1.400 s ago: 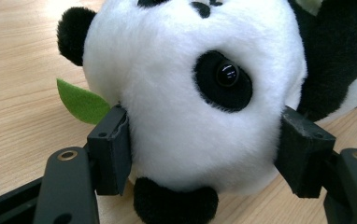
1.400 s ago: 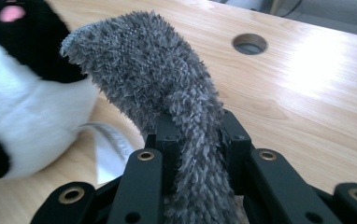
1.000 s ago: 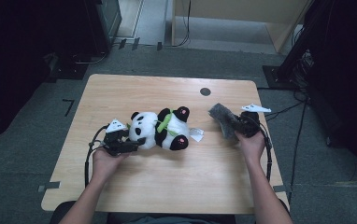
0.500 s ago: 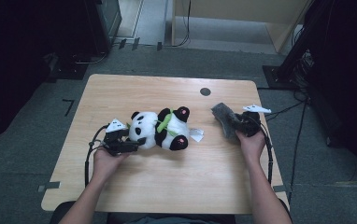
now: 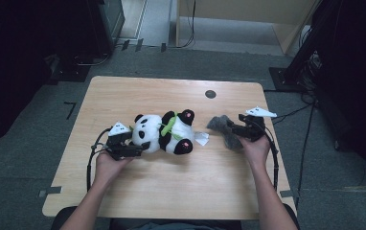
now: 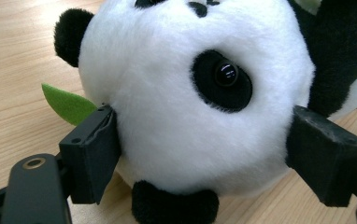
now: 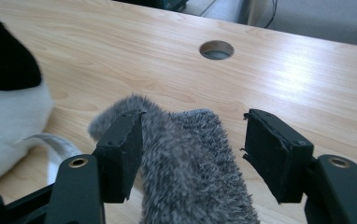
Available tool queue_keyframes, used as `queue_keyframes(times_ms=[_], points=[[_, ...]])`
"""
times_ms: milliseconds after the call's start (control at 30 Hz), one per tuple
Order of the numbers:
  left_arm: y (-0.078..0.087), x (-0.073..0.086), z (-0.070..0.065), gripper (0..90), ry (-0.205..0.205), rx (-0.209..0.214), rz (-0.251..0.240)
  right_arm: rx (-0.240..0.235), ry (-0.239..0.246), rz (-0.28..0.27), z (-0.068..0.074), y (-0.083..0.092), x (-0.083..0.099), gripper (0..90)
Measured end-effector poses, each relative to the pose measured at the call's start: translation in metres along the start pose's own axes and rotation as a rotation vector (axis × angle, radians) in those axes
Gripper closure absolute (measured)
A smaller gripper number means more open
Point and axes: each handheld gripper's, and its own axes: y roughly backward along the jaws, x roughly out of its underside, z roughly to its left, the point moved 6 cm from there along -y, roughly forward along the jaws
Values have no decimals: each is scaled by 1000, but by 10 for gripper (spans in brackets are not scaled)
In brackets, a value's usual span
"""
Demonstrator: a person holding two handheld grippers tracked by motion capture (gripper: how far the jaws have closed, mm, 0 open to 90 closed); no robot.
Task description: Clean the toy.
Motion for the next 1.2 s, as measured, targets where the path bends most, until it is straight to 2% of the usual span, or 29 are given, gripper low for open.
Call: queue_keyframes(times_ms=[167,533,700,800,1033,1200], points=[[0,0,0,164,-1,1,2,-52,4,-12,18,7,-4,334],[0,-1,0,165,-1,2,7,-140,75,21,63,13,-2,311],[0,-2,-1,165,0,2,10,-178,84,8,81,18,-4,310],[0,-1,-2,165,-2,-2,13,-218,95,4,95,19,-5,303],[1,-2,-5,164,4,-10,20,-299,160,4,131,18,-10,267],[0,-2,-6,164,15,-14,18,-336,182,-6,148,21,-13,265]])
